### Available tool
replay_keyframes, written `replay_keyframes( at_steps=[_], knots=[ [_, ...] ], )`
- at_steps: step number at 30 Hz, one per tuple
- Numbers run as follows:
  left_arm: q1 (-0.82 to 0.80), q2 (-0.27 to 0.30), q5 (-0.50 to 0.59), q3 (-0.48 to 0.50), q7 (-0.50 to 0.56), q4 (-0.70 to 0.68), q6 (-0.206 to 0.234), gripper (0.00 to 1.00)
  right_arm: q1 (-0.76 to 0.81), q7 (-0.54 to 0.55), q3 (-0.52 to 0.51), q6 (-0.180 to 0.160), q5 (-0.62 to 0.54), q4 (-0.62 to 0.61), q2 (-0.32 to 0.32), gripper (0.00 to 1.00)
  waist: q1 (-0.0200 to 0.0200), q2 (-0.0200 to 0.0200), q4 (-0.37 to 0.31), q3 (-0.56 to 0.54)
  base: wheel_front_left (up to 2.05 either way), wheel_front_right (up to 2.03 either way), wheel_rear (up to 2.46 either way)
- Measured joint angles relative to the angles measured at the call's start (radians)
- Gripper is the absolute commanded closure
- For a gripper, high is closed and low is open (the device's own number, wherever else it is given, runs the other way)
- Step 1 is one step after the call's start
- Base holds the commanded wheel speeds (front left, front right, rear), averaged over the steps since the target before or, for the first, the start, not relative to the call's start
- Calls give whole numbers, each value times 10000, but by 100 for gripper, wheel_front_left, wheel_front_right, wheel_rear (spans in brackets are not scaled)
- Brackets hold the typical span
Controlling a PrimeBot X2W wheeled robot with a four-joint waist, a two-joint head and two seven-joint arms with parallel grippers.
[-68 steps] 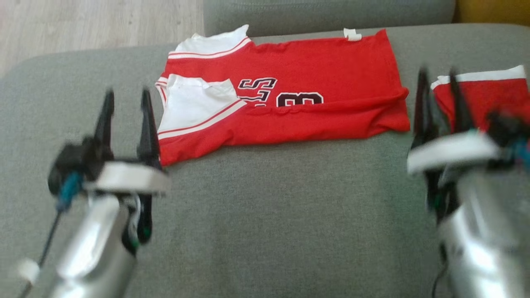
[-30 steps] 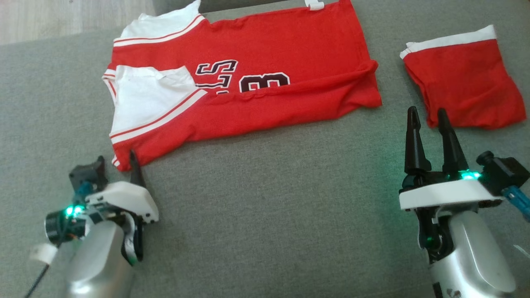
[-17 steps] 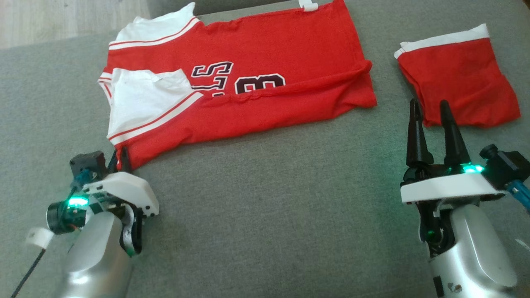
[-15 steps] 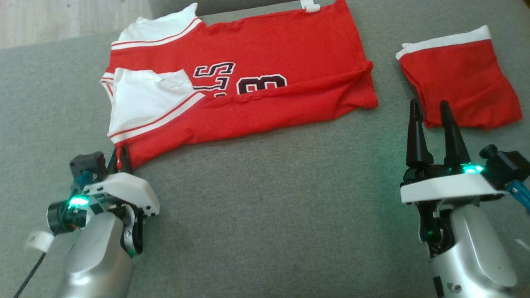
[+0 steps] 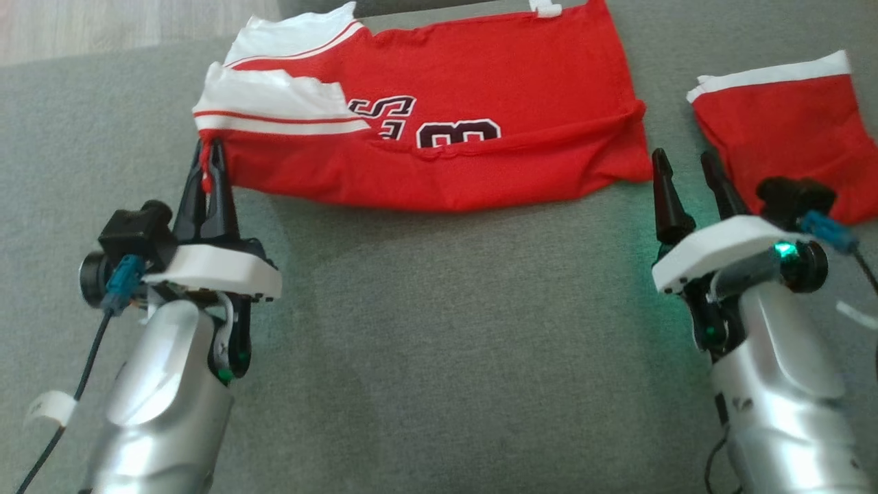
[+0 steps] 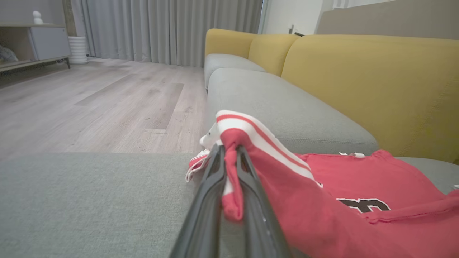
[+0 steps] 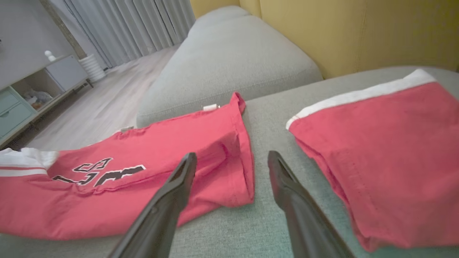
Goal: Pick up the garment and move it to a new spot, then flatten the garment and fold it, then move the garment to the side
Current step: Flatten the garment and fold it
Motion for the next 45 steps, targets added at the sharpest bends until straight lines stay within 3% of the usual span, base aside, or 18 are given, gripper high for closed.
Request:
replay_keyframes(
  at_steps=[6,14,17,18,19,26,32,38,45],
  knots=[
    [9,-25,71,-209,-2,-362,-52,100,-1130,619,-234,0,56,1998,-12,0,0,0,254,143,0,0,0],
    [12,-125,121,-537,0,-468,-153,100,-2576,1237,-1300,0,-2052,4510,-27,0,0,0,651,353,0,0,0],
    [9,-188,146,-694,13,-460,-228,100,-2976,1540,-1348,0,-2332,5043,-98,2,-1,0,808,427,0,0,0],
    [9,-199,161,-734,13,-447,-228,100,-3150,1626,-1348,0,-2437,5177,-132,39,-1,0,849,447,0,0,0],
    [8,-205,159,-763,13,-410,-228,100,-3297,1662,-1346,0,-2658,5273,-146,100,0,0,878,459,0,0,0],
    [-1,-219,127,-759,15,-2,-228,100,-3457,1638,-1455,0,-3866,5519,-186,100,0,0,968,220,0,0,0],
    [175,-119,-52,-721,125,380,-228,100,-3457,1524,-1248,0,-3860,5503,-408,100,0,0,871,-250,0,0,0],
    [870,-2,-401,-711,554,453,-328,100,-3282,1592,-614,0,-3087,5386,-533,100,-1,0,804,-833,0,0,0],
    [1715,445,-384,-1005,1427,-134,-330,100,-1909,2313,161,0,-1588,4422,-663,100,-2,0,784,-1547,0,0,0]
  ],
)
